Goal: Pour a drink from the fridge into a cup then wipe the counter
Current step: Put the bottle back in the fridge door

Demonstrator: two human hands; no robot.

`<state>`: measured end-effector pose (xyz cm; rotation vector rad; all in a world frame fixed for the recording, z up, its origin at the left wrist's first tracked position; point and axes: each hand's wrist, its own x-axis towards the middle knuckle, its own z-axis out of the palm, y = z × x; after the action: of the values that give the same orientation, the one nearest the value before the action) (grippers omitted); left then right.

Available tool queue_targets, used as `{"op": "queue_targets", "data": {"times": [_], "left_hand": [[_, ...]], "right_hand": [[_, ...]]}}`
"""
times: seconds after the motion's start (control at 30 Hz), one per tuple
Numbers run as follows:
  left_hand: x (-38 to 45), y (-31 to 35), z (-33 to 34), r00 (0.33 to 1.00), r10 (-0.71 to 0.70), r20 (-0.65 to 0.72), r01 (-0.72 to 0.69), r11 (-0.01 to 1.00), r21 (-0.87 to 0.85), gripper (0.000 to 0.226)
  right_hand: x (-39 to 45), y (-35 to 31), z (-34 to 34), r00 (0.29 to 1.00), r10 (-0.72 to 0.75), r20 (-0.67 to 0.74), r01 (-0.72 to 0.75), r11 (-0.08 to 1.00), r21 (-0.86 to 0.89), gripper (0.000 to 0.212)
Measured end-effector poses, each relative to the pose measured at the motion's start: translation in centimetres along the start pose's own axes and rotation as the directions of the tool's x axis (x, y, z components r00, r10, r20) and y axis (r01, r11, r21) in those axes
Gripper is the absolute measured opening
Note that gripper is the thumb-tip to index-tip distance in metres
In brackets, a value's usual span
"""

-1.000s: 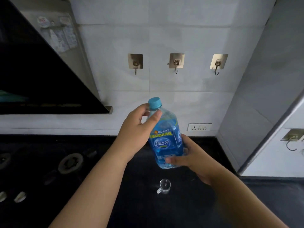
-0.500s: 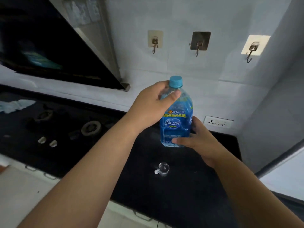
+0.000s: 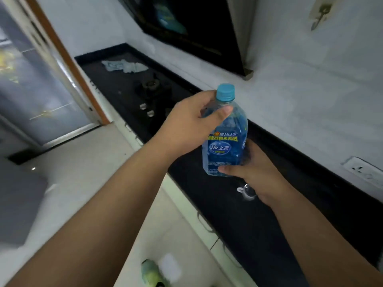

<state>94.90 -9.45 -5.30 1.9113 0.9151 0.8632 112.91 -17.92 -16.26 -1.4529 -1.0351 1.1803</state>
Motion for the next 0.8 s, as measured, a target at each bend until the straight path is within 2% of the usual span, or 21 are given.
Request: {"op": "queue_targets", "data": {"times": [0.17, 0.4, 0.63, 0.8], "left_hand": [[-5.2, -1.7, -8.3, 0.973, -0.122, -0.196, 0.130, 0.991, 0.027, 0.031], [-14.6, -6.1, -19.8, 0.860, -0.234, -0.454, 0.282, 0.959, 0.039, 0.036], [-23.1, -9.3, -29.5, 0.719, -0.307, -0.624, 0.374, 0.927, -0.026, 0.045], [-26.8, -11.0, -35.3, 0.676, -0.294, -0.676, 0.379, 0.925, -0.024, 0.044]], "right_hand": [[2.9, -1.2, 8.7, 0.977, 0.000, 0.213, 0.015, 0.998, -0.067, 0.084], [4.1, -2.2, 23.9, 0.879, 0.028, 0.476, 0.056, 0.985, -0.161, 0.084], [2.5, -3.8, 37.8, 0.792, 0.069, 0.607, 0.111, 0.961, -0.254, 0.077], [2.0, -4.9, 45.6, 0.744, 0.072, 0.664, 0.120, 0.964, -0.238, 0.075]]}}
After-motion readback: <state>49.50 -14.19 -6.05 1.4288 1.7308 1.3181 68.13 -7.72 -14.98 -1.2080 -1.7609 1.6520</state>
